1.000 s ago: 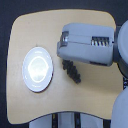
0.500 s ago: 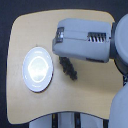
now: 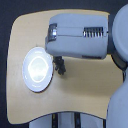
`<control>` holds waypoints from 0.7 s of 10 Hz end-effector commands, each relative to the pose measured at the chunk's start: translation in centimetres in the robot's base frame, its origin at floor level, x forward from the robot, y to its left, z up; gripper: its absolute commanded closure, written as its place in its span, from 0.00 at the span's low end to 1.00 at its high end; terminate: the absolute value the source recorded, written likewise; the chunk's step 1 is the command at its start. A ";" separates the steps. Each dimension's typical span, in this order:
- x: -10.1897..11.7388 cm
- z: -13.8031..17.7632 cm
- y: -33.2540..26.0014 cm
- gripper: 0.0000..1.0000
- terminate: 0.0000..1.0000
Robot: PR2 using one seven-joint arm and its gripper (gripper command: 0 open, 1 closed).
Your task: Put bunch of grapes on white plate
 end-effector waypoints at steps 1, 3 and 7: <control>0.5 6.1 2.8 1.00 0.00; 1.0 5.4 4.9 1.00 0.00; 1.3 0.5 11.6 1.00 0.00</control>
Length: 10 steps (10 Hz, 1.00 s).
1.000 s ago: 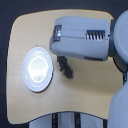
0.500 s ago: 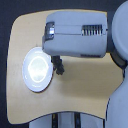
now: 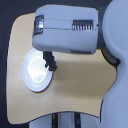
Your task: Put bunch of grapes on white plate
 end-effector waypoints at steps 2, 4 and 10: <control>1.0 -5.8 7.6 1.00 0.00; 0.6 -6.6 7.7 1.00 0.00; -2.8 -10.6 9.0 1.00 0.00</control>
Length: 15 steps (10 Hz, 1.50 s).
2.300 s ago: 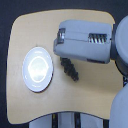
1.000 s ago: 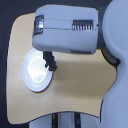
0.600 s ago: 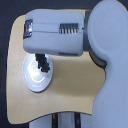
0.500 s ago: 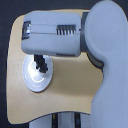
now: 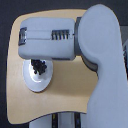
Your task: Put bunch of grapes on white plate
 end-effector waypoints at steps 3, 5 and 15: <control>-3.0 -5.1 0.7 1.00 0.00; -3.0 -6.1 0.5 1.00 0.00; -2.9 -6.6 0.9 1.00 0.00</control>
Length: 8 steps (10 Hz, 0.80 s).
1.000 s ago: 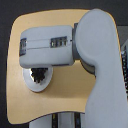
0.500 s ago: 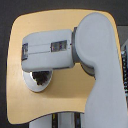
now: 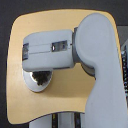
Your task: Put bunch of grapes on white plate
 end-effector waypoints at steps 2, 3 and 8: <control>-0.3 -0.5 0.8 1.00 0.00; -0.1 -0.4 0.7 1.00 0.00; 0.2 -0.2 1.3 1.00 0.00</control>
